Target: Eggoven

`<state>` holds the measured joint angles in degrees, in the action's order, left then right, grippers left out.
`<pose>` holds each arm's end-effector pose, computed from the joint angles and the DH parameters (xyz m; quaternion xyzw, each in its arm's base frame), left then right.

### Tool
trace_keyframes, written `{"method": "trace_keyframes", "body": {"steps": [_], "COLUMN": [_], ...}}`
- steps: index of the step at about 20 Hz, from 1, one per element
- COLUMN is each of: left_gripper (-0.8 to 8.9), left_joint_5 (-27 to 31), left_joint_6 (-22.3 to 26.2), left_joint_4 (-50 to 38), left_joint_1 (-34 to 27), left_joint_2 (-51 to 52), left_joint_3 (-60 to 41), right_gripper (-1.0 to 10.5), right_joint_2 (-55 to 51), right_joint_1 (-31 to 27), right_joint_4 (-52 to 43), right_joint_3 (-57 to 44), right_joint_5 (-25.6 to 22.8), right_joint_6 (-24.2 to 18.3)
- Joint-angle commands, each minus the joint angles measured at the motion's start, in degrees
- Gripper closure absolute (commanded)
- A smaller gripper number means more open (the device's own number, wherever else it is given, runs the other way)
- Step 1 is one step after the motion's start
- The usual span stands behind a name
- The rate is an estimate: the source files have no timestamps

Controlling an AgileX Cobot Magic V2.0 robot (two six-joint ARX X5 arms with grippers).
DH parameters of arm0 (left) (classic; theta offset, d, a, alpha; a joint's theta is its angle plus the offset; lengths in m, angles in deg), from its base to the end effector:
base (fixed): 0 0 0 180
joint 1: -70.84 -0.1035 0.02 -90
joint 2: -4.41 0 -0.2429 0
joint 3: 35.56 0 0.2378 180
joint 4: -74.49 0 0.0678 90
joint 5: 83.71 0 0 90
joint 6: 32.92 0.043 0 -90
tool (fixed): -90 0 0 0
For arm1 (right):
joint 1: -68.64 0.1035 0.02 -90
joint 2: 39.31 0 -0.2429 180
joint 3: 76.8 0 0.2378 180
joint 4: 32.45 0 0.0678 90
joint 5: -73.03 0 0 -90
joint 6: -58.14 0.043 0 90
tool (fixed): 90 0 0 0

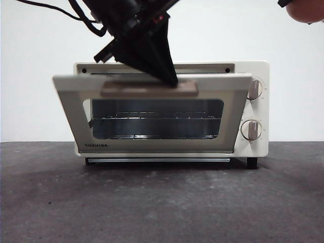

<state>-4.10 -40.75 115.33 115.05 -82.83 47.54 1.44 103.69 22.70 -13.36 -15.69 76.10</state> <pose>0.2264 -0.2310 0.2511 0.0549 0.3941 -0.3978 0.8267 0.1213 0.0863 0.2943 0.0622 0.3109 0.2539 0.9138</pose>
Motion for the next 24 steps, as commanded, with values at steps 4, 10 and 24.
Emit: {"method": "trace_keyframes", "body": {"steps": [4, 10, 24], "left_gripper": [8.06, 8.06, 8.07], "left_joint_5": [0.2, 2.2, 4.5], "left_joint_6": [0.7, -0.4, -0.4], "left_joint_4": [5.6, 6.0, 16.3], "left_joint_1": [4.8, 5.1, -11.2], "left_joint_2": [-1.1, 5.1, 42.7], "left_joint_3": [0.3, 0.3, -9.1], "right_gripper": [9.4, 9.4, 9.4], "right_joint_2": [0.4, 4.2, 32.2], "right_joint_1": [0.4, 0.4, 0.4], "right_joint_4": [-1.5, -3.3, -32.4], "right_joint_3": [0.8, 0.8, 0.8], "right_joint_5": [-0.3, -0.1, 3.3], "right_joint_6": [-0.7, -0.6, 0.8]}}
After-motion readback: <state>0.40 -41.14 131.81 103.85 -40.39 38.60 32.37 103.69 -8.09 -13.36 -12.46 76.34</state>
